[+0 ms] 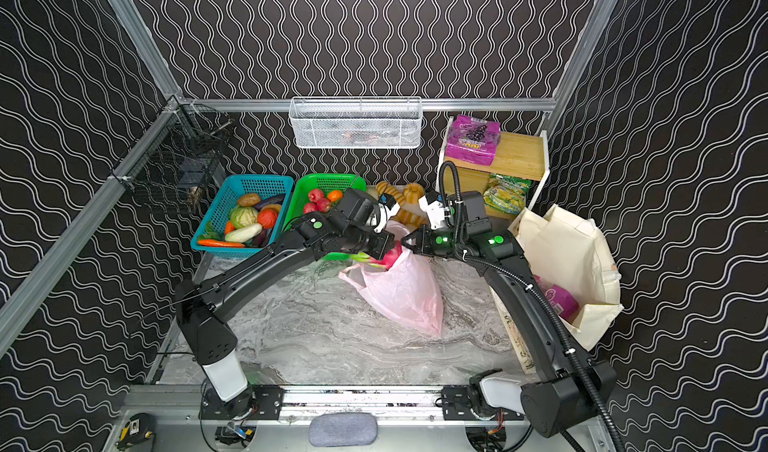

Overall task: Place the mixed food into the grocery bags and tie them
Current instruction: 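Lower the dragon fruit into the pink bag beside the right gripper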

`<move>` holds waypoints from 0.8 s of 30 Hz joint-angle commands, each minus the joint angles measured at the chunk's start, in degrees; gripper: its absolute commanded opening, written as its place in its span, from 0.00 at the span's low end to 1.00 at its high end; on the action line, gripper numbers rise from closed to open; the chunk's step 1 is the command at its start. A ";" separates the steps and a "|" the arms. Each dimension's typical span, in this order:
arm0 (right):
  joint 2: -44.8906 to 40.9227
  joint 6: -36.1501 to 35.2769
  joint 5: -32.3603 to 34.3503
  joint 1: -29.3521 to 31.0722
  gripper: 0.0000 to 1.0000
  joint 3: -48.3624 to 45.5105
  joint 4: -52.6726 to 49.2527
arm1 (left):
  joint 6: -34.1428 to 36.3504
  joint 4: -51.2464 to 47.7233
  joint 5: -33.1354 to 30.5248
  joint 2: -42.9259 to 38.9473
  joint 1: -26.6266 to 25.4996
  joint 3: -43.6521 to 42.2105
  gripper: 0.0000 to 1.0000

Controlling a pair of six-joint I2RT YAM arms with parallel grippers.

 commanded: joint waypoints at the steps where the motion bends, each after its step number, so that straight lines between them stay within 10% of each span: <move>1: -0.92 -0.39 -0.01 -0.13 0.00 -0.18 2.15 | 0.90 2.98 4.97 0.45 -0.02 -0.21 0.04; 6: -2.03 2.00 -1.42 -0.93 0.00 -2.05 5.07 | -0.67 3.41 11.13 2.79 -0.02 -0.07 0.28; 8: -2.44 2.10 -1.00 -1.57 0.00 -2.49 4.92 | -2.43 7.97 12.01 0.16 -0.02 -3.55 0.23; 12: -4.13 3.16 -4.48 -3.90 0.00 -4.97 7.29 | -3.99 14.50 12.54 -3.44 0.09 -7.62 0.59; 24: -6.03 7.58 -19.83 -10.06 0.00 -9.33 16.34 | -2.10 11.56 13.80 -3.36 0.33 -4.50 0.90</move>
